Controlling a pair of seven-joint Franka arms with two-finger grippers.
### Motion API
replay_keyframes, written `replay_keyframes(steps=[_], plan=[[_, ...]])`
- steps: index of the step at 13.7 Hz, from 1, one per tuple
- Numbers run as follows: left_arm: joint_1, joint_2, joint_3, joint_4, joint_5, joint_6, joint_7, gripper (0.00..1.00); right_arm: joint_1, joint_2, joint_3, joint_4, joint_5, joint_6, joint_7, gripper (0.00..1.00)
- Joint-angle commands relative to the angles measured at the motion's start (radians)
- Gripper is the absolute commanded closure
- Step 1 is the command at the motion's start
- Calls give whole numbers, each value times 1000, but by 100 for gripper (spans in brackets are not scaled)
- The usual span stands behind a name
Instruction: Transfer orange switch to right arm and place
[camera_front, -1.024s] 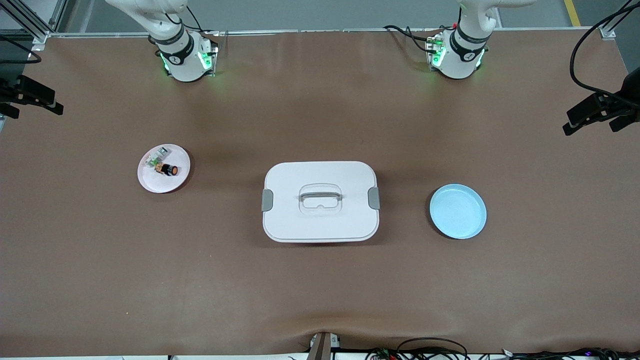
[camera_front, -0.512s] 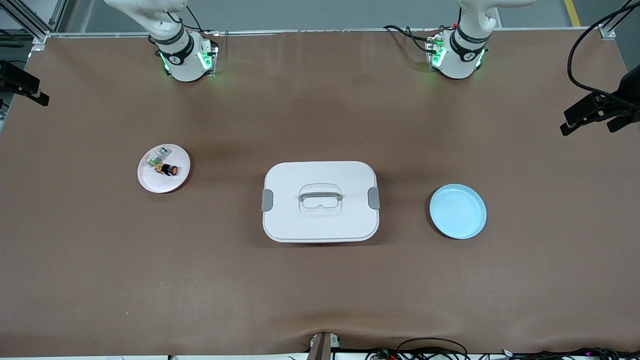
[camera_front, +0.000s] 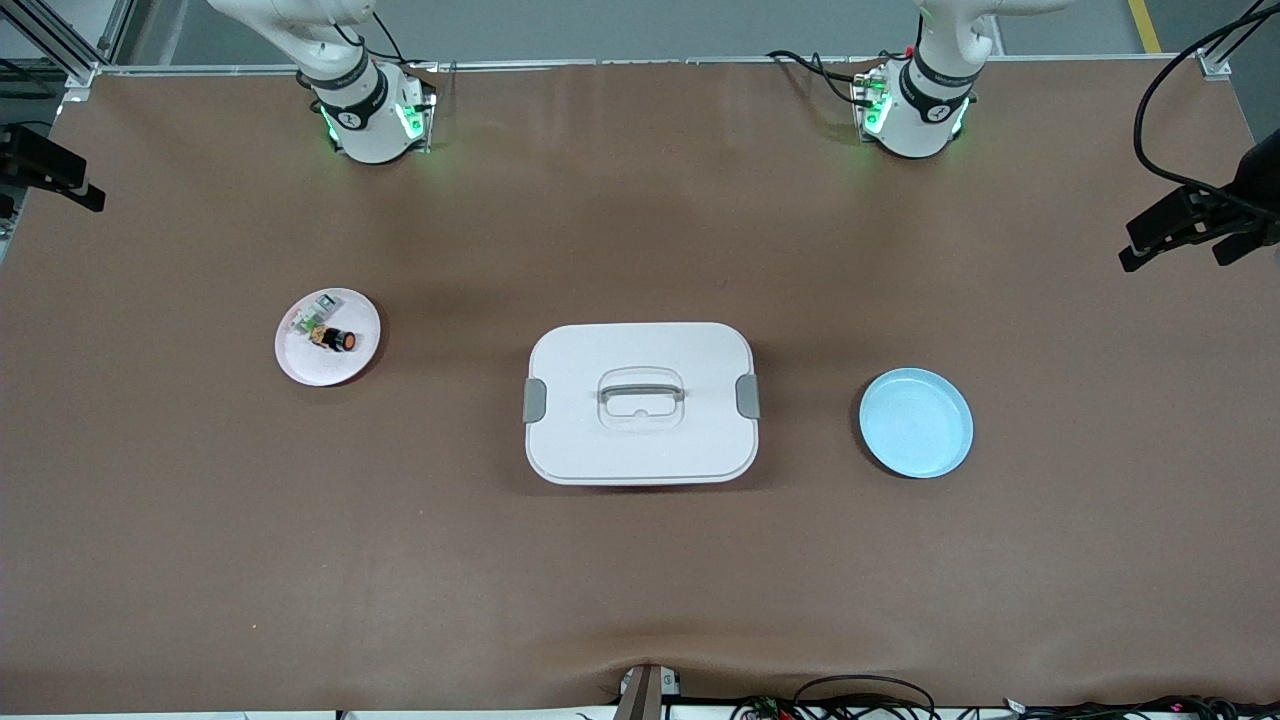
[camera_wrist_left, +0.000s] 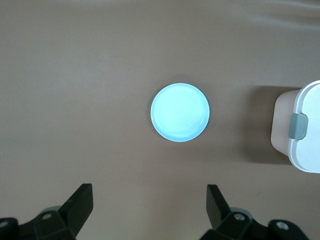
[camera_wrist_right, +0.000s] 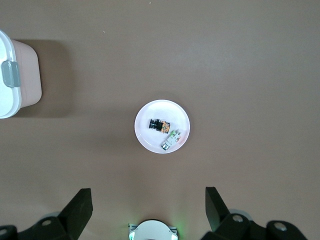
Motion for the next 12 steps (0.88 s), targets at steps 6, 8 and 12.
replay_keyframes(steps=[6,8,12], plan=[[-7,18,-6,24,4,-3,5,0,3,-8,-10,-13,-3,7,61,0],[-7,18,-6,24,4,-3,5,0,3,-8,-10,-14,-2,10,81,0],[-7,18,-6,24,4,-3,8,0,1,-19,-11,-15,-3,53,81,0]])
